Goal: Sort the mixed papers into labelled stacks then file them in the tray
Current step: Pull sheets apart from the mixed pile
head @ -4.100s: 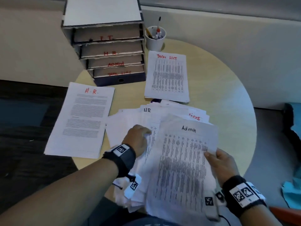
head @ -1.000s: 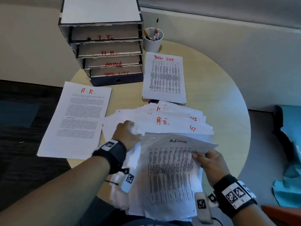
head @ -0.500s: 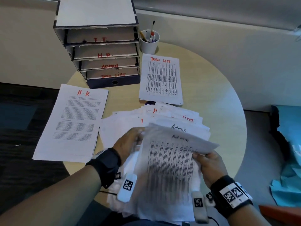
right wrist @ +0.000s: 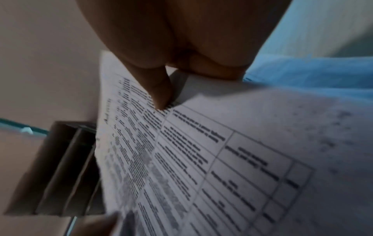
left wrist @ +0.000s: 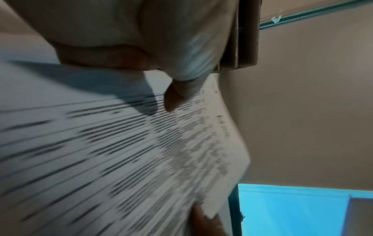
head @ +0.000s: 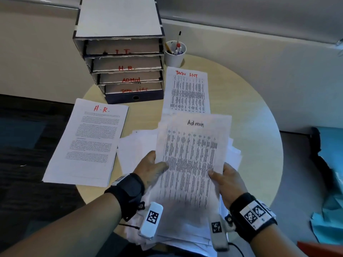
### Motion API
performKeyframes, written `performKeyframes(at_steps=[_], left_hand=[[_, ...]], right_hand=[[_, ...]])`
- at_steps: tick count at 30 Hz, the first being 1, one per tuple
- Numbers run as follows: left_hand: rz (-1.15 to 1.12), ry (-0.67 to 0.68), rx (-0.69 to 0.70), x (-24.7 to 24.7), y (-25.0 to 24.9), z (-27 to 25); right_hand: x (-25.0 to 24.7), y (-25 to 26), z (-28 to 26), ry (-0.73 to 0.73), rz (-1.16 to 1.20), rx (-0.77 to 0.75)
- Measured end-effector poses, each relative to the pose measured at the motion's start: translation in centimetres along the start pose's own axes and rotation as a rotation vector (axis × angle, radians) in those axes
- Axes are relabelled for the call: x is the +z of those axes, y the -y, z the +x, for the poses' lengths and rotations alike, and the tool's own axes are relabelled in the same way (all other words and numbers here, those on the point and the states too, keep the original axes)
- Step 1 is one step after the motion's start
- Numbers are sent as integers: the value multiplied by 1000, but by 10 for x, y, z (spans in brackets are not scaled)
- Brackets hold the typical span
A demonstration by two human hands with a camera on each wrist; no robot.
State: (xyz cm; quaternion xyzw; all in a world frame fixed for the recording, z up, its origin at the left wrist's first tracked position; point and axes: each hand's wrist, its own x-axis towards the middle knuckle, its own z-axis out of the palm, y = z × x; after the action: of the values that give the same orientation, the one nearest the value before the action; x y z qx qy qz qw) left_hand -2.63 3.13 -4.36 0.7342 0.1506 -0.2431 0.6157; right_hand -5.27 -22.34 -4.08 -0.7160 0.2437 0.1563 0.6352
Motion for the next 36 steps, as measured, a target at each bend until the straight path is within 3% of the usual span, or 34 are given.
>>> performKeyframes(at_steps=[2,4,5,6,8,9,10,12,14,16,19,20,22,23,25,28,31,36], left_hand=[[199,-54,-10,-4,-1,-1],[322,-148,58,-8,-14,-5],[412,-184,114,-10,-26,-7],[552,-207,180,-10,-42,-11],[931,-223,365,-5,-74,-18],[1070,-220,484,-1,-91,-24],[1167,-203,611,3,-107,-30],[1279,-152,821,12,-128,-41],[1245,-189,923,7,-140,-43],[1203,-322,889,-18,-145,-36],[874,-630,562,-64,-131,-26],[649,-600,409,-72,-122,-22],[87,-272,131,-71,-104,-19],[-128,-83,75,-66,-95,-18],[-211,99,144,-53,-89,-16],[-37,-34,418,-35,-105,-22],[46,-155,616,-25,-116,-32],[86,-263,662,-25,-100,-42]], right_hand=[[4,7,-3,-36,50,-1],[4,21,-5,-225,-189,-24],[3,31,-9,-329,-343,-110],[3,46,-16,-401,-471,-296],[8,81,-33,-391,-756,-788],[13,96,-38,-340,-937,-947],[20,112,-40,-285,-1120,-1011],[35,137,-42,-129,-1415,-912],[37,149,-37,-9,-1535,-728],[22,154,-32,-11,-1372,-568],[-13,150,-28,-12,-755,-378],[-20,148,-29,21,-547,-346],[-20,144,-32,70,-261,-329],[-16,143,-34,71,-191,-345],[-5,137,-35,22,-148,-416],[8,126,-38,-117,-193,-548],[15,119,-43,-261,-102,-565],[23,105,-47,-292,-116,-538]])
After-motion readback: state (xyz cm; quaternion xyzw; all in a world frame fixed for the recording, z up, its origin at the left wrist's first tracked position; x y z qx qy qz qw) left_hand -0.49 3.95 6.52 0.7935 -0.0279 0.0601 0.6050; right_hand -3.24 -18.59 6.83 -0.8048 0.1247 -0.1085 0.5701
